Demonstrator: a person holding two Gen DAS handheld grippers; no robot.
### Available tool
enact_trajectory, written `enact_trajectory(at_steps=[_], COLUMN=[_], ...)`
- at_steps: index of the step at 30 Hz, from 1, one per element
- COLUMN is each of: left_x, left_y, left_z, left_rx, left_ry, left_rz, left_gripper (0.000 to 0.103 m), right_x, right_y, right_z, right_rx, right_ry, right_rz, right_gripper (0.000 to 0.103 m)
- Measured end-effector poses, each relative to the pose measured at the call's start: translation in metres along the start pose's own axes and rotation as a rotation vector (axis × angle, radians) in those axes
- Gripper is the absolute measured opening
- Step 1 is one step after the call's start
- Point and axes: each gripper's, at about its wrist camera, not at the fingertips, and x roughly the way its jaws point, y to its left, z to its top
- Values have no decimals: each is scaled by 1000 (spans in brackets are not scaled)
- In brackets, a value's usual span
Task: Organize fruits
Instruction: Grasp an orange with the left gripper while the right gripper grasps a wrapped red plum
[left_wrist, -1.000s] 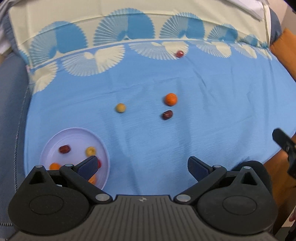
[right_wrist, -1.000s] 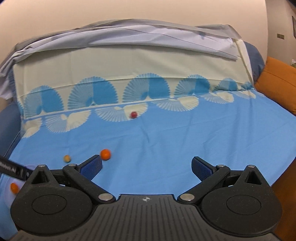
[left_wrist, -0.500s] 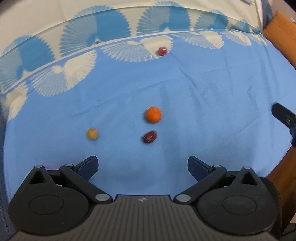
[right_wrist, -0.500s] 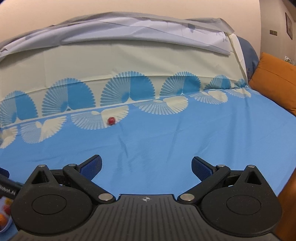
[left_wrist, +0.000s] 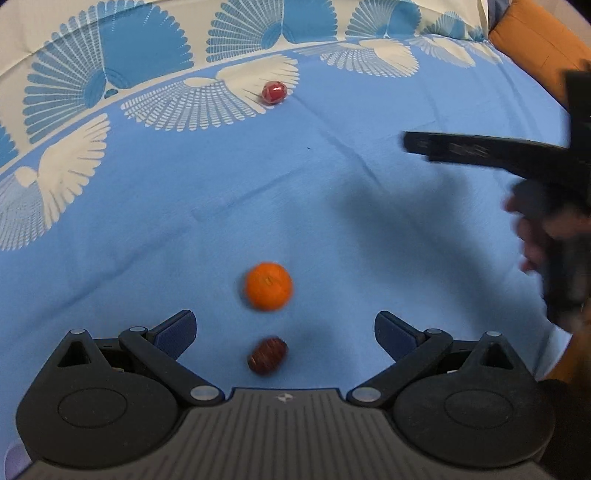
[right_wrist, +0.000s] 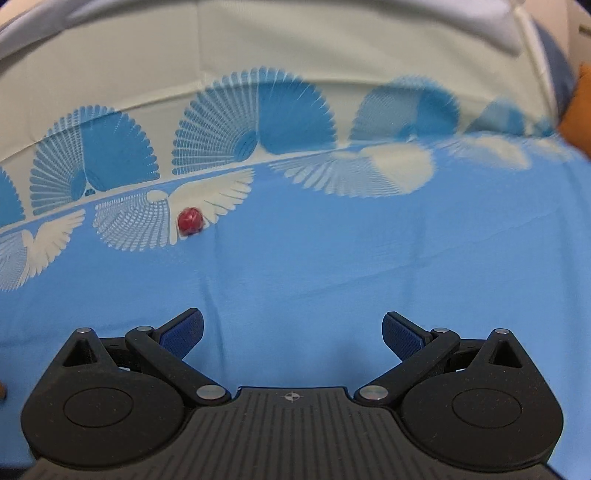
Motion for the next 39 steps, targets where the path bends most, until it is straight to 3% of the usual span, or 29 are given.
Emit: enact_trajectory(at_steps=[5,10,14,16,17,18,19,22,26,30,34,39], left_x=[30,54,59,54,51,49,47,40,7,-51,-115,-184], left_y=[21,39,38,33,29,26,24,25,33,43,42,33], left_z=[10,15,14,14,14,14,14,13,9,-7,-31,-74], left_rx=[-23,-97,-101,-84,-61,-32,-10,-29,-51,-102,-159,-215], left_ry=[31,51,44,9,-9,-18,-19,-10,-58,-106,-158,-204], left_rz=[-22,-31,-29,-25,-19,-20,-33,-47,-4,27,60,59], left_gripper=[103,103,102,87,63,36,36,36,36,36,36,36], right_x=[65,115,145,153,153,150,147,136,87,0,-96,-211], right_y=[23,57,82,91,94,98,102,107,88,67,59,82], right_z=[13,36,54,58,59,60,61,64,66,53,23,-24], right_rx=[-56,-114,-158,-186,-198,-217,-243,-281,-202,-154,-94,-45], right_ry=[14,-44,-65,-77,-89,-99,-102,-80,-112,-132,-151,-173], right_rz=[62,33,13,17,29,56,77,74,39,16,42,125], right_gripper=[102,102,103,100,81,54,37,33,33,33,33,33])
